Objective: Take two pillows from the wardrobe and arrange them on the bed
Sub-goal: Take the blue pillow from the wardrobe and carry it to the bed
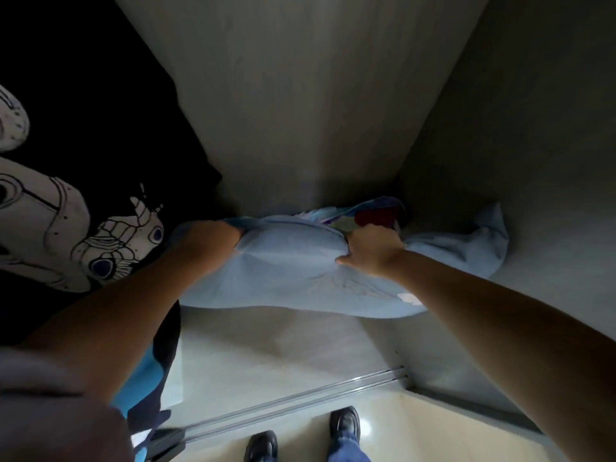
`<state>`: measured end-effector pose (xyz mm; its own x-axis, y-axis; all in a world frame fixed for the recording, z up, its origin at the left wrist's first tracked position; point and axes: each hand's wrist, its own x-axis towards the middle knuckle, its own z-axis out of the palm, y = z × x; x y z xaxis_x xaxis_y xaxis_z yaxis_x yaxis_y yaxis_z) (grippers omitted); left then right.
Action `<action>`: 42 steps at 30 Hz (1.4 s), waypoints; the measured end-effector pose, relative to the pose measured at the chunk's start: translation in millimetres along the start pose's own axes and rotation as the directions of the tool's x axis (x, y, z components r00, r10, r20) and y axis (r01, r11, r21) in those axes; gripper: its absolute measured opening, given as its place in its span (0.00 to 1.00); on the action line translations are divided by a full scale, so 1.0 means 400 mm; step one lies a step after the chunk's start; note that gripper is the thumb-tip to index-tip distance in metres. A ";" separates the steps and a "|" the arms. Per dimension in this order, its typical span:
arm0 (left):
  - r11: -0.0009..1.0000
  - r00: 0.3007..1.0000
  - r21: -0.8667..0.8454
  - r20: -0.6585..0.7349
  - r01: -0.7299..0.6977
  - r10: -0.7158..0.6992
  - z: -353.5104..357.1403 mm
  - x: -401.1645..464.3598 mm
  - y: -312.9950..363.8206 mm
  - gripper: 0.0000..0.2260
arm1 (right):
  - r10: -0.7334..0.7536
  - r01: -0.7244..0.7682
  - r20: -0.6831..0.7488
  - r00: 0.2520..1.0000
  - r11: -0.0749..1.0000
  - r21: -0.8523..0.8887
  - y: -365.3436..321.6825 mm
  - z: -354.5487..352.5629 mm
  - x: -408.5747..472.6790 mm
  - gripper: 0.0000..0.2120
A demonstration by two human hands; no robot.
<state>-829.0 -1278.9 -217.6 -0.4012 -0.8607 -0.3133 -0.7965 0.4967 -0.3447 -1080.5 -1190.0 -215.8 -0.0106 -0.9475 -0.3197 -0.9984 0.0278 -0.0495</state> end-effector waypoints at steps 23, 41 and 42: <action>0.770 0.844 -0.385 -0.049 -0.509 0.534 -0.224 -0.416 0.273 0.12 | 0.658 -0.672 0.136 0.741 0.730 0.126 -0.149 0.019 -0.889 0.20; 0.318 0.304 0.298 -0.095 -0.900 0.948 -0.492 -1.188 1.148 0.13 | 0.901 -0.904 0.082 0.425 0.428 -0.016 0.116 0.090 -2.047 0.13; 0.313 0.299 0.295 -0.095 -0.903 0.950 -0.515 -1.206 1.175 0.13 | 0.905 -0.905 0.054 0.422 0.424 -0.030 0.142 0.087 -2.078 0.12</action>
<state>-1103.1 -653.0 -46.2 -0.9193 0.2041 -0.3364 0.2457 0.9655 -0.0858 -1126.4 -389.7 14.4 -0.9050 -0.3571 -0.2310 -0.4151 0.8599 0.2971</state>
